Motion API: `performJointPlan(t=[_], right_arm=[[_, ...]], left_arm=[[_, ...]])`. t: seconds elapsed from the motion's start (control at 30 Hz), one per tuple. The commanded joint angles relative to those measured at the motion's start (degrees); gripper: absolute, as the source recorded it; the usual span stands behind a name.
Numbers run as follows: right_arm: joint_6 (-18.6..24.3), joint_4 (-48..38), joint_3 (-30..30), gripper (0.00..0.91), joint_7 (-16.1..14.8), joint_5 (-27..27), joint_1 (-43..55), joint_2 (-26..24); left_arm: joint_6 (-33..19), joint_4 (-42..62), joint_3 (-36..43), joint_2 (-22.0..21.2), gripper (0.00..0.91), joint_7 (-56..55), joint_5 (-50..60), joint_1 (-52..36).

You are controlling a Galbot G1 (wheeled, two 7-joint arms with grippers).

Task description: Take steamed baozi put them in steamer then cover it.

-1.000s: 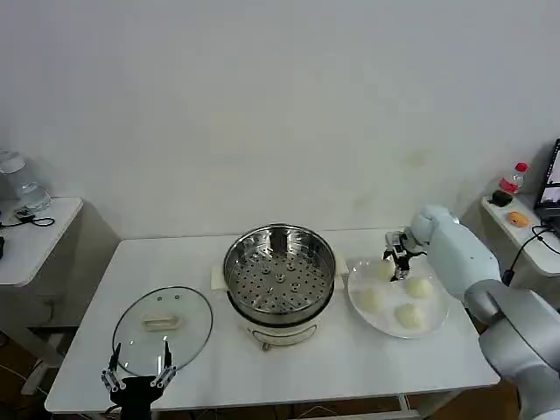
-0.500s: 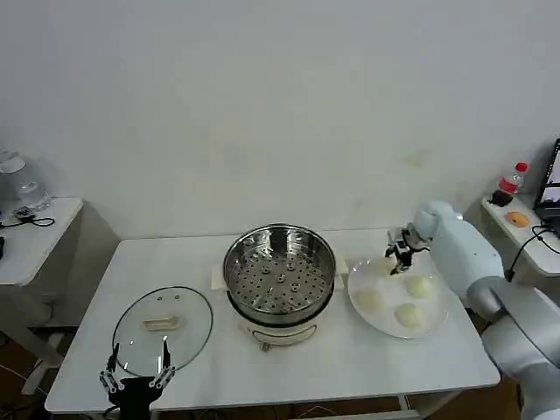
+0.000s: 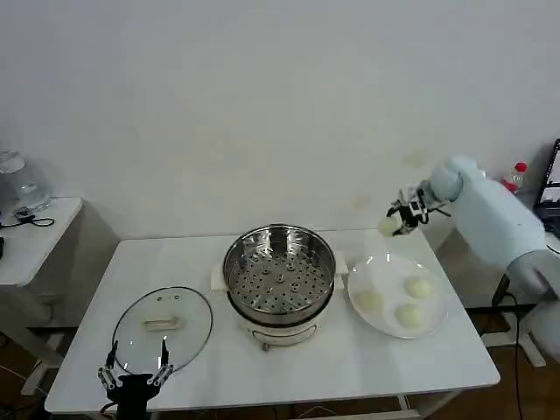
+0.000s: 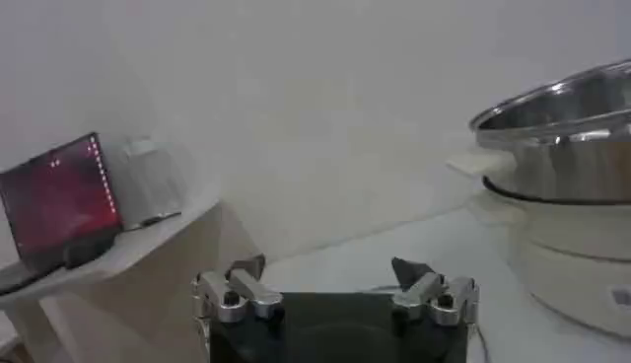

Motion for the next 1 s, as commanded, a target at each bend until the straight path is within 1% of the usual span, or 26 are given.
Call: performJointPlan(t=[0.03, 0.1, 0.13, 0.23, 0.27, 0.4, 0.5, 0.53, 0.57, 0.6, 0.67, 0.77, 0.9, 0.97, 1.0], right_arm=[[-1.5, 14.5, -13.1, 0.615, 0.1, 14.9, 10.3, -1.1], [-1.6, 15.8, -15.0, 0.625, 0.5, 16.4, 12.2, 0.3], [-1.4, 16.6, -16.9, 0.615, 0.8, 17.2, 13.3, 1.8], [-0.9, 18.1, -20.1, 0.625, 1.6, 18.7, 15.3, 5.1], [-0.6, 18.3, -21.0, 0.615, 1.9, 18.9, 15.6, 6.2], [1.0, 18.2, -24.2, 0.625, 2.7, 18.6, 16.3, 9.9], [3.0, 17.8, -26.8, 0.625, 3.1, 17.1, 16.4, 12.5], [4.2, 17.9, -27.4, 0.625, 3.3, 15.7, 16.1, 13.2], [4.9, 18.0, -27.9, 0.615, 3.6, 14.8, 15.8, 13.6], [5.4, 18.0, -28.3, 0.625, 3.8, 14.4, 15.7, 13.9], [7.9, 18.2, -29.6, 0.615, 4.2, 12.8, 14.8, 14.5], [9.4, 18.5, -31.0, 0.615, 4.5, 11.8, 13.8, 15.1], [12.4, 17.1, -31.7, 0.615, 5.7, 7.6, 11.8, 16.5], [14.4, 15.3, -31.7, 0.615, 6.5, 5.0, 10.7, 17.4], [15.7, 13.5, -31.3, 0.615, 7.1, 2.9, 10.0, 18.1]], left_arm=[[0.0, -0.2, -0.1, 0.4, 0.907, 0.0, -0.1, 0.0], [0.0, -0.4, -0.1, 0.4, 0.907, 0.0, -0.1, 0.0], [0.0, -0.4, -0.1, 0.4, 0.907, 0.0, -0.1, 0.0], [0.0, -0.3, 0.0, 0.4, 0.907, 0.0, -0.1, -0.2], [0.1, -0.4, 0.0, 0.4, 0.907, 0.0, -0.1, -0.3], [0.4, -1.2, -0.5, 0.8, 0.907, 0.1, -0.6, -0.3], [0.8, -1.3, -1.0, 1.1, 0.907, 0.3, -1.3, -0.3], [1.0, -1.4, -1.0, 1.2, 0.907, 0.3, -1.5, -0.3], [1.0, -1.5, -1.0, 1.2, 0.907, 0.4, -1.6, -0.2], [1.1, -1.5, -1.1, 1.3, 0.907, 0.4, -1.6, -0.2], [1.1, -1.7, -1.5, 1.3, 0.907, 0.4, -1.9, -0.1], [1.1, -1.8, -2.1, 1.4, 0.907, 0.5, -2.3, 0.0], [1.1, -1.8, -2.6, 1.3, 0.907, 0.4, -2.5, 0.2], [1.0, -1.9, -2.6, 1.1, 0.907, 0.4, -2.5, 0.2], [1.0, -2.0, -2.6, 1.0, 0.907, 0.4, -2.5, 0.2]])
